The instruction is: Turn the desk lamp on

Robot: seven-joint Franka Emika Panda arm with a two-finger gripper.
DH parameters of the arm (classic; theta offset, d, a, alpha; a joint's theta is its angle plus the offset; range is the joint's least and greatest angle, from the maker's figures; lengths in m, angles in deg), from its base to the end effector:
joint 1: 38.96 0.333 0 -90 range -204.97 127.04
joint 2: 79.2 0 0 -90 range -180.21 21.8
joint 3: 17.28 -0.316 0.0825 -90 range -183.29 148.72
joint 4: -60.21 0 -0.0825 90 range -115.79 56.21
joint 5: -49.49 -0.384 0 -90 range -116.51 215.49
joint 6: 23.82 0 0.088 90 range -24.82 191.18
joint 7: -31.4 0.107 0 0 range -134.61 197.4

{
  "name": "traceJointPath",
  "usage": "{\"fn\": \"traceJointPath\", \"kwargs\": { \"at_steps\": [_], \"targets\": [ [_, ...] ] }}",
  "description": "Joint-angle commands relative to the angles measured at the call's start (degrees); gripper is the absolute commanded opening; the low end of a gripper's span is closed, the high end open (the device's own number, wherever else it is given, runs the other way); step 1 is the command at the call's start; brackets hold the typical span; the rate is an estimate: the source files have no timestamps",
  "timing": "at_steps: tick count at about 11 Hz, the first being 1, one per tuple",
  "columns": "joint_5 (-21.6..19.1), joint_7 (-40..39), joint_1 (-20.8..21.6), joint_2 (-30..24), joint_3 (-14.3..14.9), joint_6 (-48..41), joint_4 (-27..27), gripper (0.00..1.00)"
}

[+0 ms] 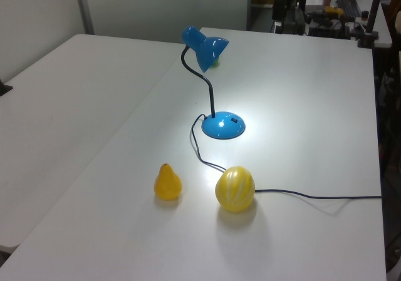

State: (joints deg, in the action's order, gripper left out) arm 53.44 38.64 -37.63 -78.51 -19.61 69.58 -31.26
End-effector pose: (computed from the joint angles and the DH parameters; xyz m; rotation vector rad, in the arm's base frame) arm 0.5627 0.0288 0.6111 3.0739 -0.0909 0.0431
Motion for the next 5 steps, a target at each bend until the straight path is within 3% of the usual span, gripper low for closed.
{"fn": "traceJointPath", "kwargs": {
  "at_steps": [1,2,4,5],
  "targets": [
    [-1.1,-0.3,0.9,-0.4,0.4,-1.9,0.5,1.0],
    [-1.1,-0.3,1.4,-0.6,0.8,-2.0,0.5,1.0],
    [-1.1,-0.2,5.1,-0.6,4.6,-2.3,0.5,1.0],
    [-1.1,-0.3,5.1,-0.5,4.6,-2.3,0.5,1.0]
  ]
}}
